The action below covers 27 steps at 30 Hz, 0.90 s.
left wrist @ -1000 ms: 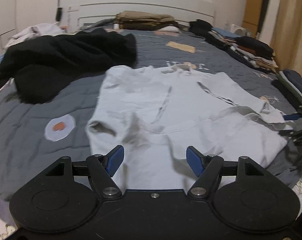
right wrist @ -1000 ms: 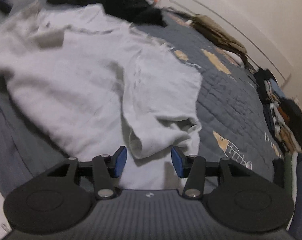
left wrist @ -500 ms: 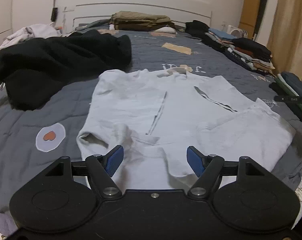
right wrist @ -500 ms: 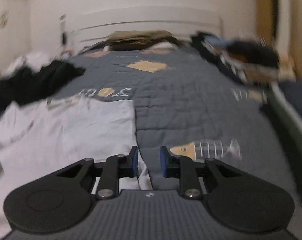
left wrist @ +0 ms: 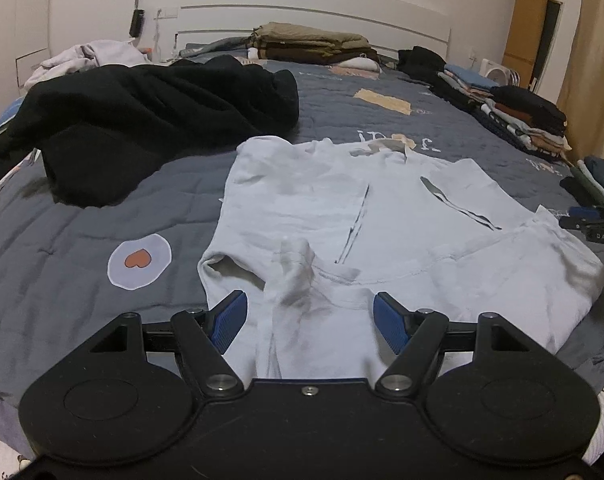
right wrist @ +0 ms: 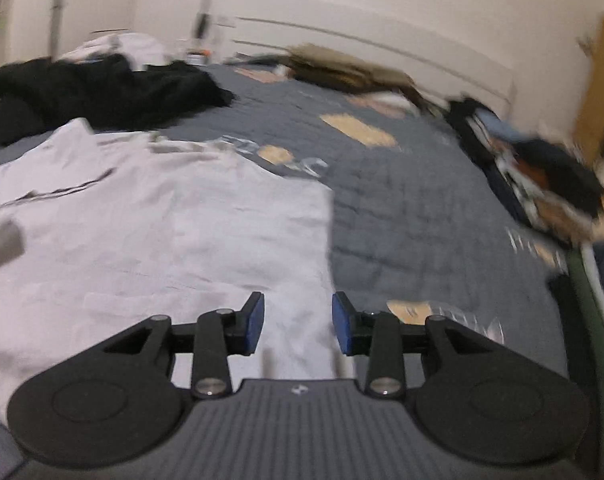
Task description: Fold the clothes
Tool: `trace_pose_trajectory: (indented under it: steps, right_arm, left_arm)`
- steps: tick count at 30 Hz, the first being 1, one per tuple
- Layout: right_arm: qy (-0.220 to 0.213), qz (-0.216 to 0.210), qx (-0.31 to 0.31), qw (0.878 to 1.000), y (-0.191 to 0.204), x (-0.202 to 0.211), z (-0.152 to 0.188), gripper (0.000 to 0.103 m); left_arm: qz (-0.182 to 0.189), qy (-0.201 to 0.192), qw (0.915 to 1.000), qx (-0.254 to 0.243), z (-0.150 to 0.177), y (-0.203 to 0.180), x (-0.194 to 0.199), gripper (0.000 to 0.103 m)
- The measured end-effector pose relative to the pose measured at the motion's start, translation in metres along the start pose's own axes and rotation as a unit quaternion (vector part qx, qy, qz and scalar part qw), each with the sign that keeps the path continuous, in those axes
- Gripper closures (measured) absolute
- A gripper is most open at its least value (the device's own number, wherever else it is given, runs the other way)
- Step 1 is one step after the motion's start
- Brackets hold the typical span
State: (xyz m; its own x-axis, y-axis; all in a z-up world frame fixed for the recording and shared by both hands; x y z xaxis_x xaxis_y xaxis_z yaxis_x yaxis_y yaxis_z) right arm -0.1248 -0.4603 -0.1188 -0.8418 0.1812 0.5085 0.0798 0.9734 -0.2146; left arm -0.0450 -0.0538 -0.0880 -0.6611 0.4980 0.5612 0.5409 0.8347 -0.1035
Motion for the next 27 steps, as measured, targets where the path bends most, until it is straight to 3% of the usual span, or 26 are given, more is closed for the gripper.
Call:
trace_pose_trajectory:
  steps: [3, 8, 10, 11, 13, 14, 20, 25, 27]
  right_arm:
    - [0.014, -0.017, 0.023, 0.999, 0.008, -0.012, -0.001, 0.067]
    - [0.06, 0.007, 0.037, 0.998, 0.012, -0.039, 0.006, 0.067]
    - [0.059, 0.002, 0.042, 0.997, 0.013, -0.045, 0.009, 0.068]
    - [0.06, 0.002, 0.038, 0.997, 0.012, -0.046, 0.01, 0.072]
    - [0.062, 0.007, 0.024, 0.998, 0.009, -0.048, 0.011, 0.091]
    - [0.056, 0.009, 0.009, 0.998, 0.005, -0.045, 0.009, 0.1]
    - [0.001, 0.02, -0.097, 0.995, -0.028, -0.023, -0.008, 0.101]
    - [-0.049, 0.045, -0.231, 0.971, -0.071, -0.006, -0.012, 0.101]
    - [-0.024, 0.044, -0.253, 0.966, -0.081, -0.013, -0.006, 0.101]
  left_arm:
    - [0.011, 0.0, 0.9999, -0.004, -0.002, -0.002, -0.005, 0.034]
    - [0.018, 0.004, 0.9998, -0.005, -0.007, -0.005, -0.016, 0.034]
    - [0.019, 0.005, 0.9998, -0.008, -0.008, -0.006, -0.02, 0.034]
    - [0.017, 0.007, 0.9998, -0.009, -0.009, -0.006, -0.022, 0.034]
    - [0.013, 0.009, 0.9998, -0.011, -0.011, -0.006, -0.025, 0.034]
    - [0.013, 0.007, 0.9998, -0.011, -0.012, -0.006, -0.026, 0.034]
    - [0.005, -0.005, 1.0, 0.001, -0.018, 0.005, -0.026, 0.034]
    - [-0.001, -0.015, 0.9999, 0.002, -0.02, 0.017, -0.02, 0.029]
    - [-0.001, -0.009, 0.9999, -0.012, -0.016, 0.02, -0.019, 0.025]
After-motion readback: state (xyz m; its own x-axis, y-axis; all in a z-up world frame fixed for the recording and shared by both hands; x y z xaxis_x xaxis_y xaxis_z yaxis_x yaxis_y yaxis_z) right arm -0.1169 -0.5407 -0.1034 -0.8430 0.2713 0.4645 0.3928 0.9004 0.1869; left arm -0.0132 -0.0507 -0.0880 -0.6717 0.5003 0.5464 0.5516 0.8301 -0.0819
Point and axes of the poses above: each gripper's, at about its wrist camera, not at the fingertips, and x roughly against the way its jaws point, y to its left, z to its underside, the point moved 1 cm from there along -x, roughly the way its jaws point, and after that the axes turned 5 degrees about -y, right-handed, at the moved point
